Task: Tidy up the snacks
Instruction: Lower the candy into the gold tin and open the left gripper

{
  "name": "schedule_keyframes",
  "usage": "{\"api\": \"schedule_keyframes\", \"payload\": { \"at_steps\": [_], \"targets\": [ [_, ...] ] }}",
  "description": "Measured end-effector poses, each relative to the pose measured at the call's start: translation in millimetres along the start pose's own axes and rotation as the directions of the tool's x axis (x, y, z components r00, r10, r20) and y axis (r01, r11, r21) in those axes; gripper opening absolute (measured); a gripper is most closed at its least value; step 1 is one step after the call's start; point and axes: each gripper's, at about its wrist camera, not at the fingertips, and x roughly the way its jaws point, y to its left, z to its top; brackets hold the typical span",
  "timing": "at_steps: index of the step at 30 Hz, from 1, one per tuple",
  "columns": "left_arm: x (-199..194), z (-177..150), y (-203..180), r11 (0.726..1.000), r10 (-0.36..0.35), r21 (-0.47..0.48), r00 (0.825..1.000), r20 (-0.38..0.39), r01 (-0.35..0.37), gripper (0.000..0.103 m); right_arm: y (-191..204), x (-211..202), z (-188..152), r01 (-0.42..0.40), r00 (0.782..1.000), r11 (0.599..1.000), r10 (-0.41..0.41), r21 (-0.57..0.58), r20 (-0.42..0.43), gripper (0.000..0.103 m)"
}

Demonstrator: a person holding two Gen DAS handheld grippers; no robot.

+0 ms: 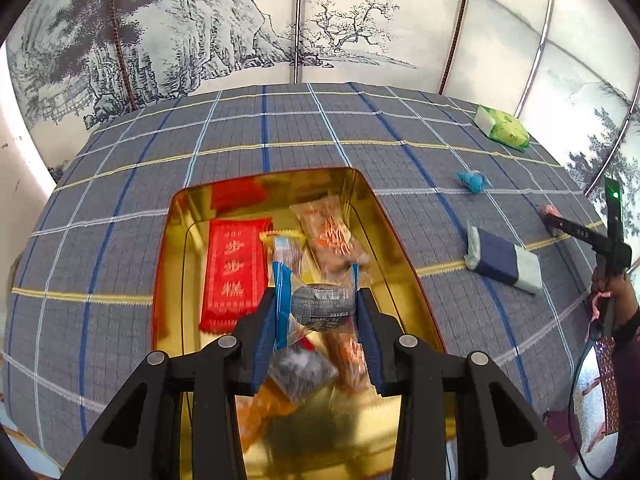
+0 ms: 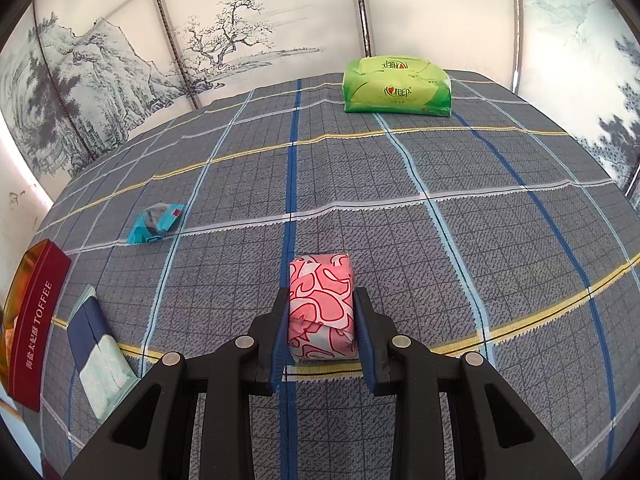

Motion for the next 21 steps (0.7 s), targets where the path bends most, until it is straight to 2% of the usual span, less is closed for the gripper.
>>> {"api": "schedule_keyframes", "payload": {
  "at_steps": [5, 12, 15, 21],
  "targets": [
    [23.9, 17.1, 6.7, 1.000, -0.008, -0.023, 0.999, -0.033, 0.007, 0.035, 0.6, -0.3, -0.2, -0.001, 1.000, 1.000, 0.001, 0.000, 0.000, 0.031],
    [49.0, 24.2, 5.3, 0.999, -0.024, -0.028, 0.997, -0.075, 0.022, 0.035, -0.2, -0.3, 0.0, -0.001, 1.000, 1.000, 0.001, 0.000, 0.000, 0.031],
    [55.7, 26.3, 4.6, 0.999, -0.039, -0.040, 0.995, -0.089, 0.035, 0.035, -0.1, -0.3, 0.0, -0.002, 1.000, 1.000, 0.002, 0.001, 0.000, 0.031],
    [56.2, 28.3, 3.0, 0.999, -0.024, -0.039, 0.996, -0.086, 0.021, 0.039, -0.4, -0.3, 0.1, -0.002, 1.000, 1.000, 0.002, 0.001, 0.000, 0.031]
  ]
}}
